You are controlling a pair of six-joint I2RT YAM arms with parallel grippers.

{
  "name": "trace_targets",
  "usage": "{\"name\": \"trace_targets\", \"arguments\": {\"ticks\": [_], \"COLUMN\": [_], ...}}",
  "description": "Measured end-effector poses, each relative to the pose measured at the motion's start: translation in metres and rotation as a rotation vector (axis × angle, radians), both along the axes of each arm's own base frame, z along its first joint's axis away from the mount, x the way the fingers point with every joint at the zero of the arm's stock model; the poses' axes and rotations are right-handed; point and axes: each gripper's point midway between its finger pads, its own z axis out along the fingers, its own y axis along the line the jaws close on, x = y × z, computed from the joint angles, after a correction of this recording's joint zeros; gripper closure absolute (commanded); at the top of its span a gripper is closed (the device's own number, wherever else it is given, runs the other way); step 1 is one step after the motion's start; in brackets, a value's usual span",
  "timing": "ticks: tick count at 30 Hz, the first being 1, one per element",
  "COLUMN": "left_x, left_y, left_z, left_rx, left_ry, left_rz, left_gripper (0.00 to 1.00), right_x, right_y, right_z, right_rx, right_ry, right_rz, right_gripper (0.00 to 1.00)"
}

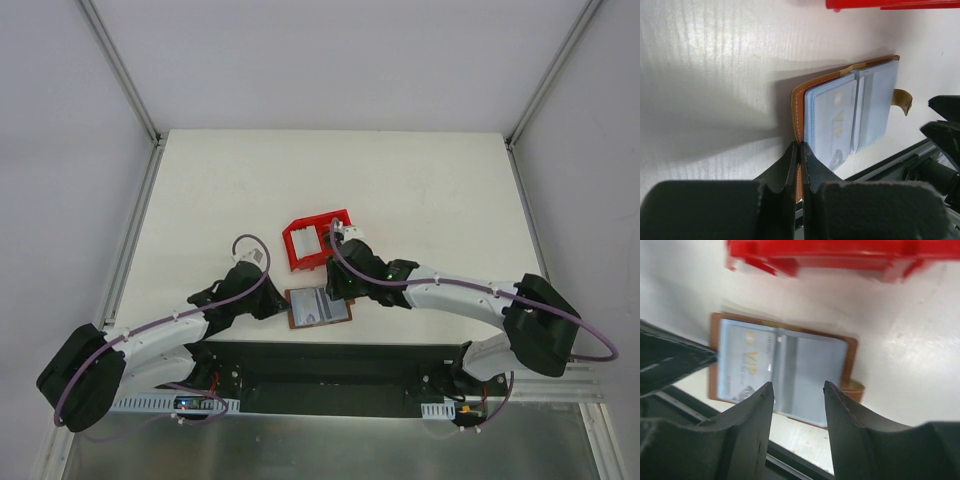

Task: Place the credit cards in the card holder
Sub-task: Insert the credit card into the card holder, then close the card holder at the center of the board.

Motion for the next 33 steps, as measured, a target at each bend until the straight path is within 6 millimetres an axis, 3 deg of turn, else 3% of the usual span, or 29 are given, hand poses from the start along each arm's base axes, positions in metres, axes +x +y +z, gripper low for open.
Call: {"name": "trace_targets", "arguments": {"ticks": [7, 12, 15, 17, 19, 33], "left_x": [0.005, 0.004, 0.004, 0.004, 0.004, 0.006], "left_y": [-0.004, -0.004, -0.005, -0.006, -0.006, -0.017], "left_z": [0.013, 0.015, 0.016, 0.017, 0.018, 0.037], "left_rx": [0.010, 0.017, 0.018, 0.017, 0.018, -0.010], "left_ry": [-0.026, -0.027, -0.027, -0.027, -0.025, -0.036], "left_rz": [-0.027, -0.045, -0.053, -0.058, -0.060, -0.109], "left_gripper": [1.00, 1.00, 1.00, 1.00, 1.00, 1.00], "right_x": [-0.005, -0.004, -0.001, 0.002, 0.004, 0.003], "right_y": [-0.042, -0.047, -0.045, -0.044, -0.044, -0.056], "right_z": [-0.022, -0.036, -0.038, -0.037, -0.036, -0.036], "right_rx": [-0.185, -0.259, -0.287, -0.297, -0.306, -0.322], "right_ry": [0.038, 0.062, 0.067, 0.061, 0.055, 0.047], "right_rz": [-0.092, -0.105, -0.109, -0.114, -0.118, -0.161], "right_gripper": [0.45, 0.45, 0.55, 0.72, 0.80, 1.00]}}
